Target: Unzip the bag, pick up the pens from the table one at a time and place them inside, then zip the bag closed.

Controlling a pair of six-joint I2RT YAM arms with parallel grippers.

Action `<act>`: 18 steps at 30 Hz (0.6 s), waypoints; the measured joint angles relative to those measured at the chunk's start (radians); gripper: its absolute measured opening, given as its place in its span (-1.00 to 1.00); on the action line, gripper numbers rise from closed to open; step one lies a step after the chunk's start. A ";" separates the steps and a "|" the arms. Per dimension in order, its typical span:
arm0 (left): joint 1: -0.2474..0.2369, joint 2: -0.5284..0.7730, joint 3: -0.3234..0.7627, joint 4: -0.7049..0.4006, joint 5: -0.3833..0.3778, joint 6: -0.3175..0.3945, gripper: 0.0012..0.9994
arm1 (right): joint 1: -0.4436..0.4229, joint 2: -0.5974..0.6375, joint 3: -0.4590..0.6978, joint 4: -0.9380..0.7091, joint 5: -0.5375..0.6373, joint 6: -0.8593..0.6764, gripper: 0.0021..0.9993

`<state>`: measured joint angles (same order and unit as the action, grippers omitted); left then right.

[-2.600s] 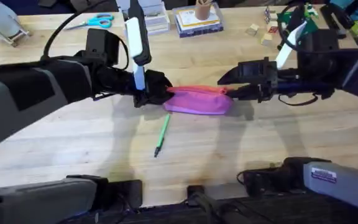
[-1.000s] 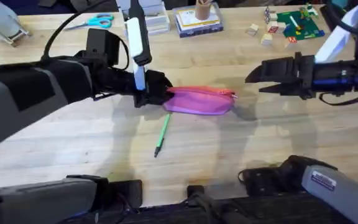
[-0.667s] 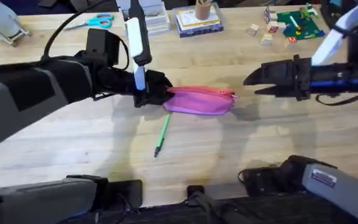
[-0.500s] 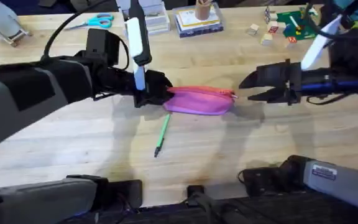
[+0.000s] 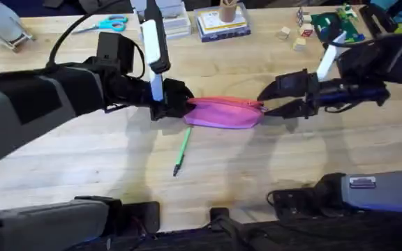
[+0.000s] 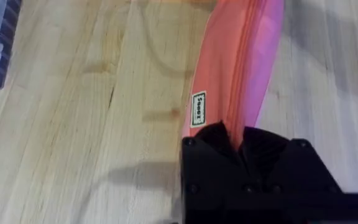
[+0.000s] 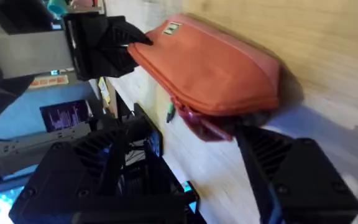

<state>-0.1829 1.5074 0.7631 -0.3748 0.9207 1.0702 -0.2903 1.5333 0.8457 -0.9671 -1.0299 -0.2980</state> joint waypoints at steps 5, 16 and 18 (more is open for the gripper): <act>0.000 0.000 0.000 0.000 0.000 0.000 -0.92 | 0.061 0.005 0.000 0.059 -0.056 0.006 0.99; 0.000 0.000 0.000 0.000 0.000 0.000 -0.92 | 0.092 0.005 0.000 0.041 -0.249 0.044 0.99; 0.000 0.000 0.000 -0.001 0.000 0.000 -0.92 | 0.092 0.005 0.000 0.013 -0.264 0.044 0.99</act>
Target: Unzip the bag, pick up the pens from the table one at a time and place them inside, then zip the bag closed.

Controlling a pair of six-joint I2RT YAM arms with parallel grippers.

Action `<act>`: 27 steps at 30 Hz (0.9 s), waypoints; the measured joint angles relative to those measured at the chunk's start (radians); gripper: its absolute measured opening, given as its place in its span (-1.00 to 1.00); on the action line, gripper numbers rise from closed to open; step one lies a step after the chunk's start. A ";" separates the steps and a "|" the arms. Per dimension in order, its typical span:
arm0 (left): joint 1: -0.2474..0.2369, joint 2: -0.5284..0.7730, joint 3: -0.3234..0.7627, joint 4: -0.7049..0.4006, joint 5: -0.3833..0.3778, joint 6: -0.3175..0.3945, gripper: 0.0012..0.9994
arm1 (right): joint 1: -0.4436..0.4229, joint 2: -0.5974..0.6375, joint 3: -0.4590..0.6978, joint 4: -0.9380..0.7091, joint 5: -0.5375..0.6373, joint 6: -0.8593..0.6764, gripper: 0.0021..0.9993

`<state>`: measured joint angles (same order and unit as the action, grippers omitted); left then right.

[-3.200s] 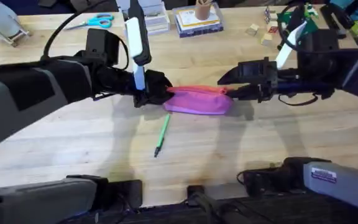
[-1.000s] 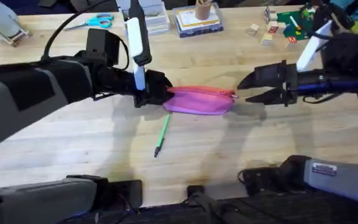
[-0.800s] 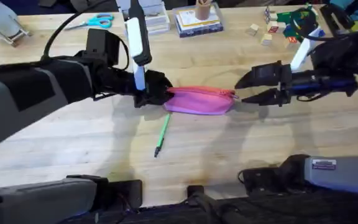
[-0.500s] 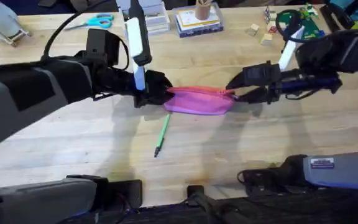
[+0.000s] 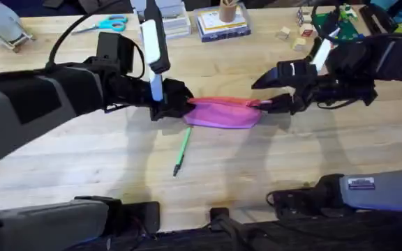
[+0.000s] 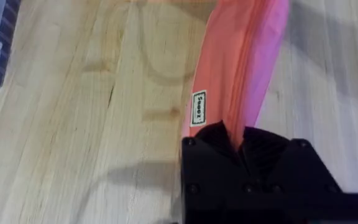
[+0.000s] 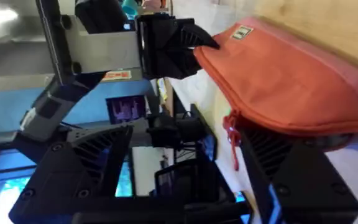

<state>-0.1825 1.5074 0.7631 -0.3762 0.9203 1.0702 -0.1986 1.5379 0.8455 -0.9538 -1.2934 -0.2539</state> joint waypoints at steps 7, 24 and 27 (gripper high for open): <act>0.000 0.000 0.000 -0.002 0.001 0.000 -0.92 | 0.003 -0.027 0.012 -0.114 -0.041 0.001 0.99; 0.000 0.000 0.001 -0.002 0.001 0.000 -0.92 | 0.044 -0.109 0.301 -0.183 0.206 0.044 0.99; 0.000 0.000 0.001 -0.002 0.001 0.000 -0.92 | 0.074 -0.109 0.364 -0.195 0.327 0.046 0.99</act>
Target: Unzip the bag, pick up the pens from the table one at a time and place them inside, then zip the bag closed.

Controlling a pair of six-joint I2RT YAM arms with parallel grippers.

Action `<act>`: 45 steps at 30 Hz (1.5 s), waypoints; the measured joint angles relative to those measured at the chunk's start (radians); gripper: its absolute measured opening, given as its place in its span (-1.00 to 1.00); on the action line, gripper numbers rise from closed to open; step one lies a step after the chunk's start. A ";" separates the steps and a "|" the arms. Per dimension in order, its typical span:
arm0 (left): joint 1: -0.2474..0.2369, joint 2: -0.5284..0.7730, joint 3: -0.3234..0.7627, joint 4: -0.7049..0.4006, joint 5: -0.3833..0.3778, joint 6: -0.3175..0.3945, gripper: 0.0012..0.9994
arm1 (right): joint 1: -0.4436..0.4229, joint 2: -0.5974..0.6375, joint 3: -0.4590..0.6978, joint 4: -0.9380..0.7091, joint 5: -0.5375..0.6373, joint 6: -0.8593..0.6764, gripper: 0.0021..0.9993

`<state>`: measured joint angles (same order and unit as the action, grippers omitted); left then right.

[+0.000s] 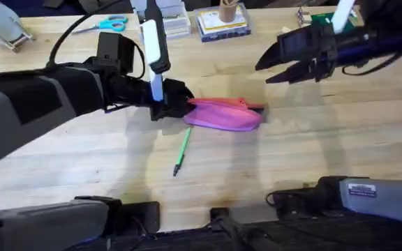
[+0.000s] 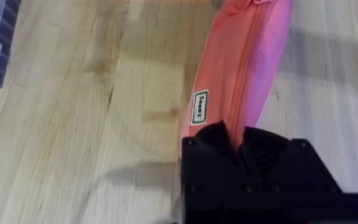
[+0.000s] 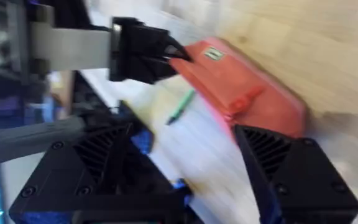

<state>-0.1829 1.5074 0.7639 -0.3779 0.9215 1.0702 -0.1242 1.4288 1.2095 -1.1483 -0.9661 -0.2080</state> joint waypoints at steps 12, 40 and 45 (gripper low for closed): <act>0.000 0.000 0.000 0.000 0.000 0.000 -0.92 | 0.186 -0.001 0.067 0.055 0.407 0.193 1.00; 0.000 0.000 0.000 0.000 0.000 0.000 -0.92 | 0.358 0.002 0.067 0.081 0.605 0.485 1.00; 0.000 0.000 0.000 -0.003 0.000 0.000 -0.92 | 0.403 0.030 0.067 0.113 0.665 0.516 1.00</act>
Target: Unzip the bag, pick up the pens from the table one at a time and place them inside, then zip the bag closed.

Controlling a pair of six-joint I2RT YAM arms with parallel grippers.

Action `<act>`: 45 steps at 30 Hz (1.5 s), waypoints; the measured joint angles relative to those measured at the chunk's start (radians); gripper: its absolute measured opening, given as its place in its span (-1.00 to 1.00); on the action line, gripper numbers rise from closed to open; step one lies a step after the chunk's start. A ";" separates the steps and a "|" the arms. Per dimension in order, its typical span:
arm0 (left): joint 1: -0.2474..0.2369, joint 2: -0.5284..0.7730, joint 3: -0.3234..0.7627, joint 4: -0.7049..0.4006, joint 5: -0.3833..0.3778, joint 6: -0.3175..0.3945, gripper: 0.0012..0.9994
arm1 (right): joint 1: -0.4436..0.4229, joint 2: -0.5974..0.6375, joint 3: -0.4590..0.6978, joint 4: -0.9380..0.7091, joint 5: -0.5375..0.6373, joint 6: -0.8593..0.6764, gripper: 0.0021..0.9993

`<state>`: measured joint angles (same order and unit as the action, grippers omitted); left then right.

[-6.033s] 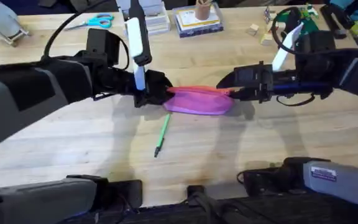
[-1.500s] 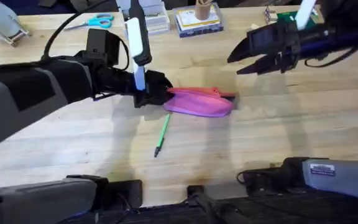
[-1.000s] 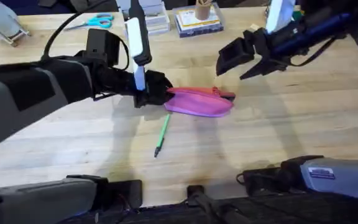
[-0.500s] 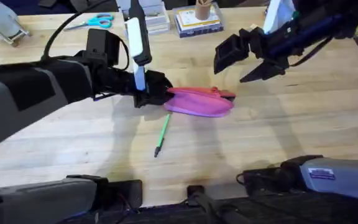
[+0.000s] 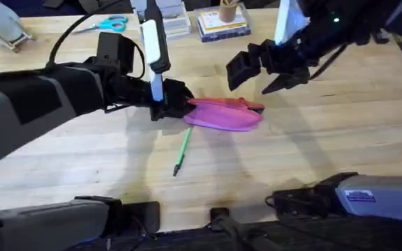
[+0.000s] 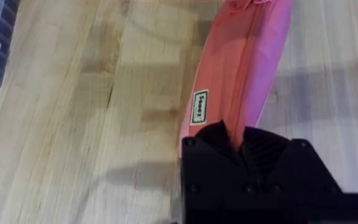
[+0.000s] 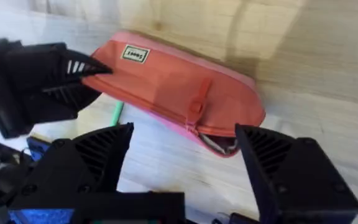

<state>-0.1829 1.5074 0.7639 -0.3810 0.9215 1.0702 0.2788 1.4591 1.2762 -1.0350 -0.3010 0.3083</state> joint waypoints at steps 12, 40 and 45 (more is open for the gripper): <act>0.000 0.000 0.000 -0.001 0.000 0.000 -0.92 | 0.050 0.148 0.000 0.016 0.025 0.164 1.00; 0.000 0.000 0.000 -0.002 0.000 0.000 -0.92 | 0.060 0.196 0.000 -0.007 0.032 0.187 -0.93; 0.000 0.000 0.000 -0.001 0.000 0.000 -0.92 | 0.060 0.196 0.025 -0.013 0.035 0.145 -0.94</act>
<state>-0.1829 1.5074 0.7639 -0.3824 0.9211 1.0702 0.3386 1.6550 1.3010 -1.0478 -0.2656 0.4538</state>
